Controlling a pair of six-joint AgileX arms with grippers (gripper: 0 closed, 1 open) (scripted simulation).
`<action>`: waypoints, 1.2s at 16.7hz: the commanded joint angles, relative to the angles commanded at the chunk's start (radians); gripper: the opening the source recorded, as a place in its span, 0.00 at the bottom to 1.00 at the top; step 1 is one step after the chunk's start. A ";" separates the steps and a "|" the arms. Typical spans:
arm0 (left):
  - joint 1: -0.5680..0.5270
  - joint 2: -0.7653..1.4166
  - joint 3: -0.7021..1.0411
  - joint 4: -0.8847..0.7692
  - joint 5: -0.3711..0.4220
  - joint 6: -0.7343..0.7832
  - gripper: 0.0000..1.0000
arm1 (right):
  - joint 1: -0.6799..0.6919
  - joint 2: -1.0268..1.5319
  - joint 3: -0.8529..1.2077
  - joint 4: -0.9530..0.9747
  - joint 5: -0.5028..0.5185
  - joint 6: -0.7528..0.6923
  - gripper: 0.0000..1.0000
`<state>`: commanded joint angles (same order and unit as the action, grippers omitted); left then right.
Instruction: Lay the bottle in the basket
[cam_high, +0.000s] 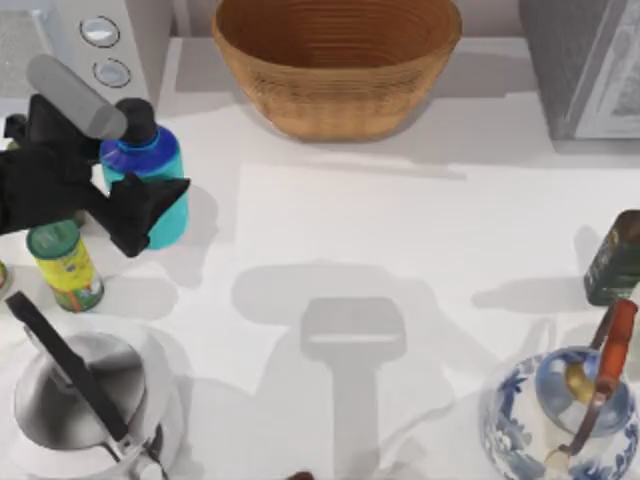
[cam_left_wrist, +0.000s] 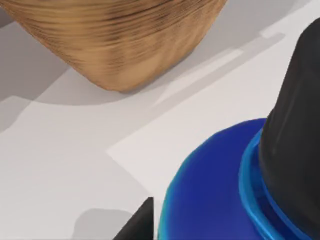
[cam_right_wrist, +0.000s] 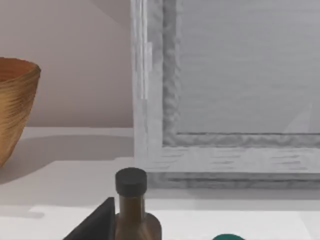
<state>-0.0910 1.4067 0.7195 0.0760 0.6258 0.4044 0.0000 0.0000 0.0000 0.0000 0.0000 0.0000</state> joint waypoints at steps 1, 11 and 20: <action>-0.005 0.008 0.010 -0.007 -0.010 -0.008 0.00 | 0.000 0.000 0.000 0.000 0.000 0.000 1.00; -0.195 0.394 0.664 -0.309 -0.581 -0.350 0.00 | 0.000 0.000 0.000 0.000 0.000 0.000 1.00; -0.426 0.812 1.576 -0.605 -1.089 -0.605 0.00 | 0.000 0.000 0.000 0.000 0.000 0.000 1.00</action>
<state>-0.5171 2.2191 2.2960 -0.5286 -0.4628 -0.2003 0.0000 0.0000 0.0000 0.0000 0.0000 0.0000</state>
